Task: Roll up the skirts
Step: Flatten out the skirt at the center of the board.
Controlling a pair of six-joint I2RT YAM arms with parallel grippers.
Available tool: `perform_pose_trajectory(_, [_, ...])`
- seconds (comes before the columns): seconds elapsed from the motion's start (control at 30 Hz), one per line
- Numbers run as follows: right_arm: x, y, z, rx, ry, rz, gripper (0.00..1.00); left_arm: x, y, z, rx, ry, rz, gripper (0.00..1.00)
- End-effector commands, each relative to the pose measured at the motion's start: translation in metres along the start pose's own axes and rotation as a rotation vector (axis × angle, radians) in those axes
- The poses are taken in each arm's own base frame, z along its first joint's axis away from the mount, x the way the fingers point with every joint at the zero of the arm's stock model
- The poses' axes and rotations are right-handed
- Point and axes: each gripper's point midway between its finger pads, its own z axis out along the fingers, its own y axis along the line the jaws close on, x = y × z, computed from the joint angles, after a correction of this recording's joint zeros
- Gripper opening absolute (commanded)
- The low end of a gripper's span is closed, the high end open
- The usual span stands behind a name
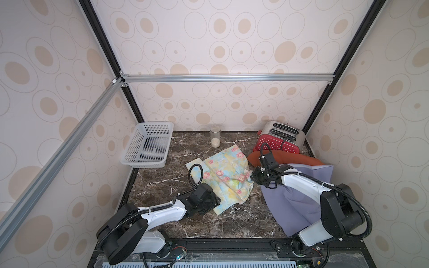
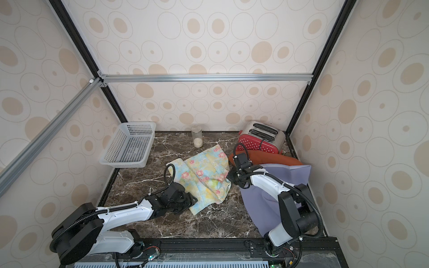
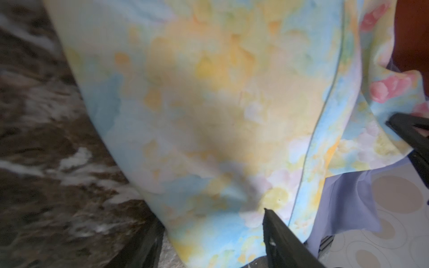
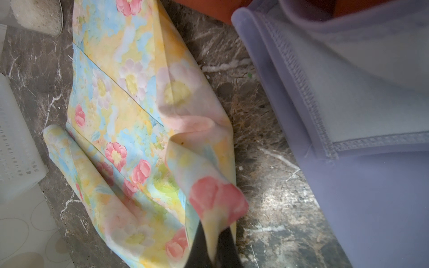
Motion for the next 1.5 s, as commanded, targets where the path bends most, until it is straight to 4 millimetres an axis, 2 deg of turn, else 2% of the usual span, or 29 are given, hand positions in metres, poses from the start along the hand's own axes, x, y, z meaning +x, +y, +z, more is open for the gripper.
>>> perform_pose_trajectory(0.0, [-0.001,0.002,0.002,0.004,0.012,0.007,0.02,0.011,0.005,0.002,0.002,0.04,-0.035,0.65])
perform_pose_trajectory(0.13, [-0.002,0.003,0.003,0.001,0.014,0.006,0.02,0.018,0.022,-0.003,-0.071,0.07,-0.038,0.64])
perform_pose_trajectory(0.2, [-0.001,0.004,0.003,0.0,0.017,0.004,0.02,0.018,0.03,-0.014,-0.125,0.066,-0.015,0.7])
perform_pose_trajectory(0.3, [-0.002,0.005,0.002,-0.004,0.019,0.001,0.02,0.014,0.029,-0.032,-0.152,0.048,0.043,0.74])
perform_pose_trajectory(0.37, [-0.001,0.005,0.003,-0.005,0.023,-0.001,0.02,0.014,0.025,-0.037,-0.15,0.053,0.081,0.71])
perform_pose_trajectory(0.6, [-0.001,0.004,0.005,-0.002,0.024,0.002,0.02,0.034,0.007,-0.001,-0.051,0.165,0.099,0.59])
perform_pose_trajectory(0.7, [0.001,0.003,0.007,0.001,0.034,0.004,0.02,0.035,0.01,0.008,-0.059,0.176,0.095,0.54])
perform_pose_trajectory(0.73, [0.002,0.002,0.008,0.005,0.039,0.003,0.02,0.034,0.011,0.01,-0.062,0.169,0.094,0.51])
perform_pose_trajectory(0.8, [0.003,0.001,0.008,0.008,0.04,0.003,0.02,0.03,0.011,0.014,-0.072,0.153,0.105,0.33])
perform_pose_trajectory(0.87, [0.002,0.0,0.008,0.012,0.037,0.003,0.02,0.024,0.006,0.016,-0.083,0.126,0.115,0.01])
perform_pose_trajectory(0.9, [0.002,0.0,0.007,0.014,0.036,0.003,0.02,0.02,0.005,0.016,-0.089,0.11,0.121,0.0])
perform_pose_trajectory(1.03, [-0.006,0.006,-0.001,0.011,0.006,-0.01,0.02,-0.013,-0.012,-0.004,-0.098,0.028,0.158,0.0])
perform_pose_trajectory(1.1, [-0.014,0.015,-0.005,0.008,-0.007,-0.021,0.04,-0.043,-0.024,-0.023,-0.084,-0.023,0.156,0.0])
perform_pose_trajectory(1.17, [-0.026,0.029,-0.007,-0.005,-0.017,-0.025,0.06,-0.082,-0.045,-0.048,-0.052,-0.089,0.16,0.0])
perform_pose_trajectory(1.27, [-0.049,0.057,-0.014,-0.035,-0.032,-0.026,0.07,-0.139,-0.076,-0.085,-0.014,-0.166,0.174,0.0])
perform_pose_trajectory(1.33, [-0.069,0.084,-0.024,-0.075,-0.055,-0.031,0.07,-0.178,-0.097,-0.108,0.022,-0.202,0.176,0.0])
perform_pose_trajectory(1.43, [-0.098,0.123,-0.046,-0.128,-0.103,-0.056,0.07,-0.221,-0.127,-0.139,0.059,-0.247,0.212,0.0])
perform_pose_trajectory(1.47, [-0.104,0.131,-0.052,-0.139,-0.112,-0.064,0.05,-0.227,-0.133,-0.146,0.051,-0.245,0.23,0.0])
